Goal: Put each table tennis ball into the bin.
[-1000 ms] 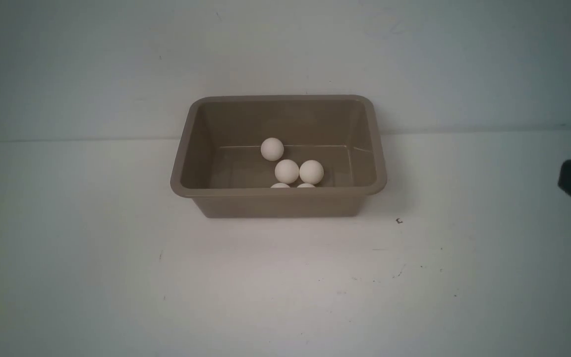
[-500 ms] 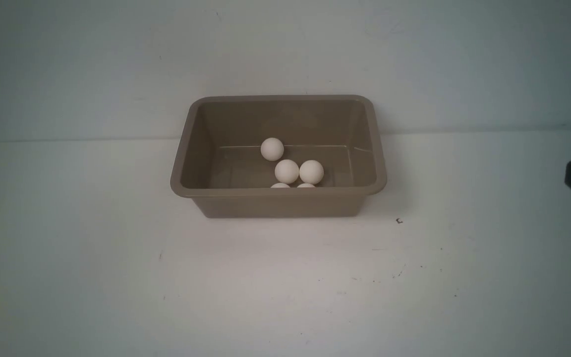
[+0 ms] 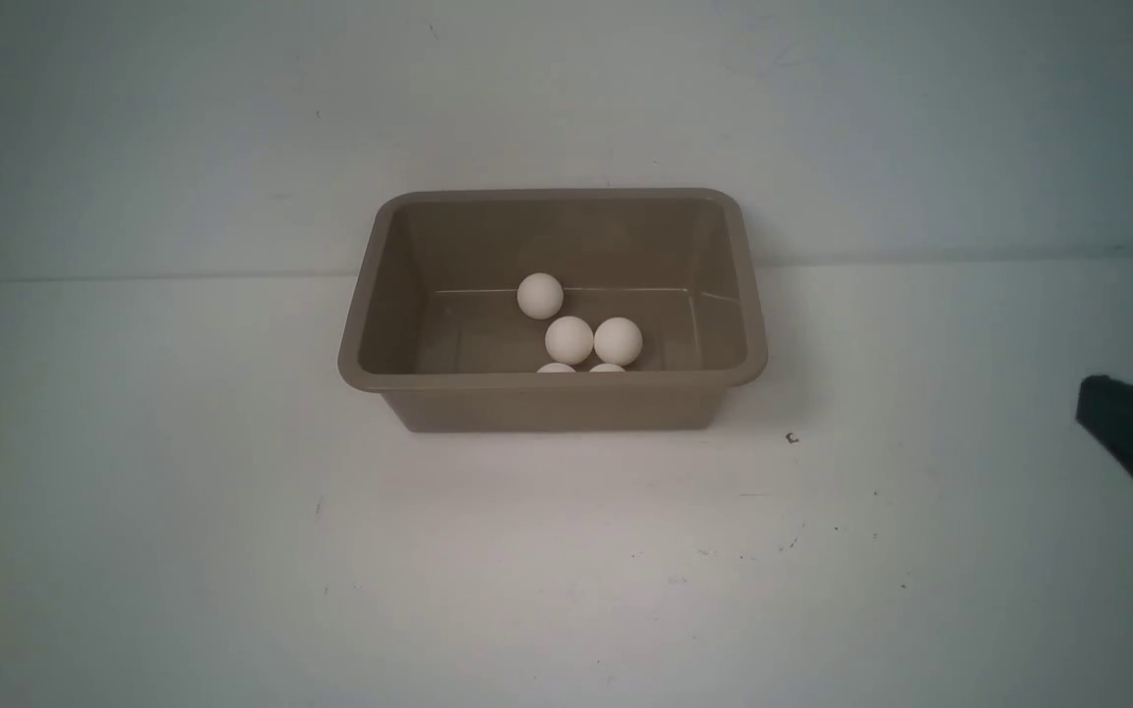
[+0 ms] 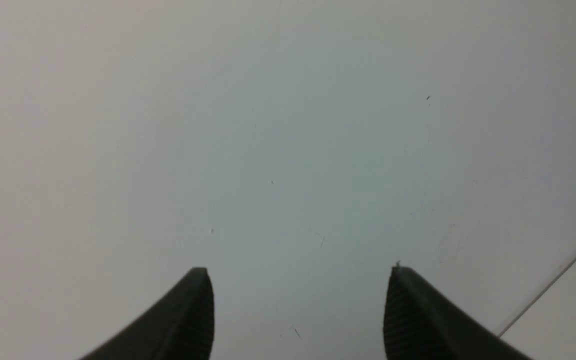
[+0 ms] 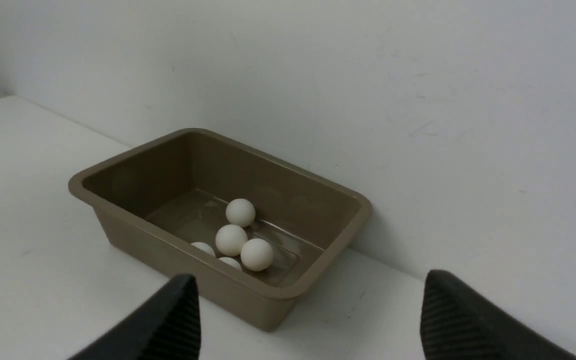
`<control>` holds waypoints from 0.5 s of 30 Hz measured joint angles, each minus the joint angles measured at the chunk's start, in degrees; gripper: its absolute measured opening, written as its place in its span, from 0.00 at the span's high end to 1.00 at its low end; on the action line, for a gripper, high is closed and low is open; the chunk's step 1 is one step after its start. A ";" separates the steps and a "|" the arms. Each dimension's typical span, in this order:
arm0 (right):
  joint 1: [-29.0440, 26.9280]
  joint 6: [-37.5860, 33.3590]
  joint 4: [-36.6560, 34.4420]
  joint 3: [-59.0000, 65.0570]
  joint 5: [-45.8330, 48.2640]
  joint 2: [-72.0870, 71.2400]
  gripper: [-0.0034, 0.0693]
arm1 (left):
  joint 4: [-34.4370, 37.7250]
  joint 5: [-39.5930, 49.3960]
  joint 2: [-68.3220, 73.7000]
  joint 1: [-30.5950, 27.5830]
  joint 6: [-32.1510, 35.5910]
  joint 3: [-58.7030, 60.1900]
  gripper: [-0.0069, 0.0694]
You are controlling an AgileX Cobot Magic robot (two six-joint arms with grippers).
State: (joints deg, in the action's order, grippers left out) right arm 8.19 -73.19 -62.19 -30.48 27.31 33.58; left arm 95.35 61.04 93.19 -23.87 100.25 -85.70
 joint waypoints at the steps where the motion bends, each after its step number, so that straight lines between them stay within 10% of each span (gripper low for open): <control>1: 0.00 0.00 0.00 0.05 0.90 0.00 0.24 | 0.00 0.00 0.00 0.00 0.00 0.00 0.38; 15: 0.00 -0.03 -1.19 5.47 3.04 0.00 0.26 | 0.00 0.05 -0.21 0.00 0.00 0.00 0.38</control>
State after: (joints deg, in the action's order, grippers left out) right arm 8.19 -73.22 -63.37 -25.00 30.35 33.58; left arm 95.35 61.09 92.98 -23.87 100.25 -85.70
